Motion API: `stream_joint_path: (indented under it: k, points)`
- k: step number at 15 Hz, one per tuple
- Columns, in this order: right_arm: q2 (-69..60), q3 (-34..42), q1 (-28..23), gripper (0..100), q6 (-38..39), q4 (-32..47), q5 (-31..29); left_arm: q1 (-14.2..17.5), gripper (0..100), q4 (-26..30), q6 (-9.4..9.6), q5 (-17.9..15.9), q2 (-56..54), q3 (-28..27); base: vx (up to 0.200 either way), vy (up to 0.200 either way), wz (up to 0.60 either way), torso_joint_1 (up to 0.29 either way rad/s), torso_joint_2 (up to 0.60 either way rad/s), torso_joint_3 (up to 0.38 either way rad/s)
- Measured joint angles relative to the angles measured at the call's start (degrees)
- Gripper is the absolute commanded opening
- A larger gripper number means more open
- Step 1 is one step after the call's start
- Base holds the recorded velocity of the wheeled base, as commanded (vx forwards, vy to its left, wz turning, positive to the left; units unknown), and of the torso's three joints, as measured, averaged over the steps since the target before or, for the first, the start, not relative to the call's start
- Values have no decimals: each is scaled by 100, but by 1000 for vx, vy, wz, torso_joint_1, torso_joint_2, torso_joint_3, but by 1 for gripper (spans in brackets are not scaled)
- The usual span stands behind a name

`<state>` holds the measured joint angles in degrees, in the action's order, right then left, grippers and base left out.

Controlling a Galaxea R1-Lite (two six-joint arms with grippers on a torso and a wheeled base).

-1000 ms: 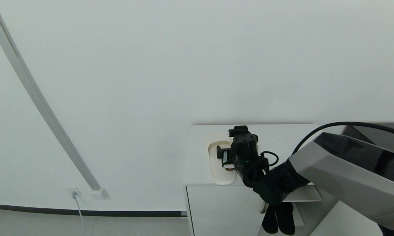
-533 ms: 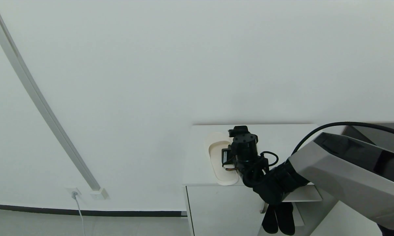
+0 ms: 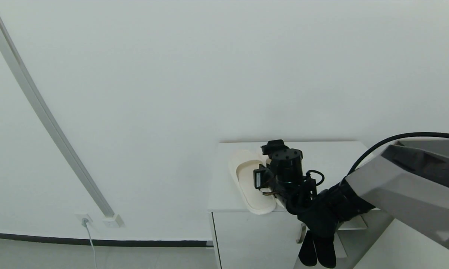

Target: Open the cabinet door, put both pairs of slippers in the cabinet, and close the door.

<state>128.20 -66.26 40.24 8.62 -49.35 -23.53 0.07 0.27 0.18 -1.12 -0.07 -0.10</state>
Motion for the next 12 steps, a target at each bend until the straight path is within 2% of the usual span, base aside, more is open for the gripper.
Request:
stream_joint_path:
  k: [3, 8, 12]
  points:
    - [-957, 958, 79, 0, -123, -57, 495, 0, 0, -2, 2, 0, 0, 0, 0, 0, 0, 0, 0, 0]
    - [-2809, 2964, 262, 0, -283, -30, 1445, 0, 0, 0, 0, 0, 0, 0, 0, 0, 0, 0, 0, 0]
    - [-3324, 3272, 451, 0, -293, -13, 1480, 0, 0, 0, -50, 94, 0, 0, 0, 0, 0, 0, 0, 0]
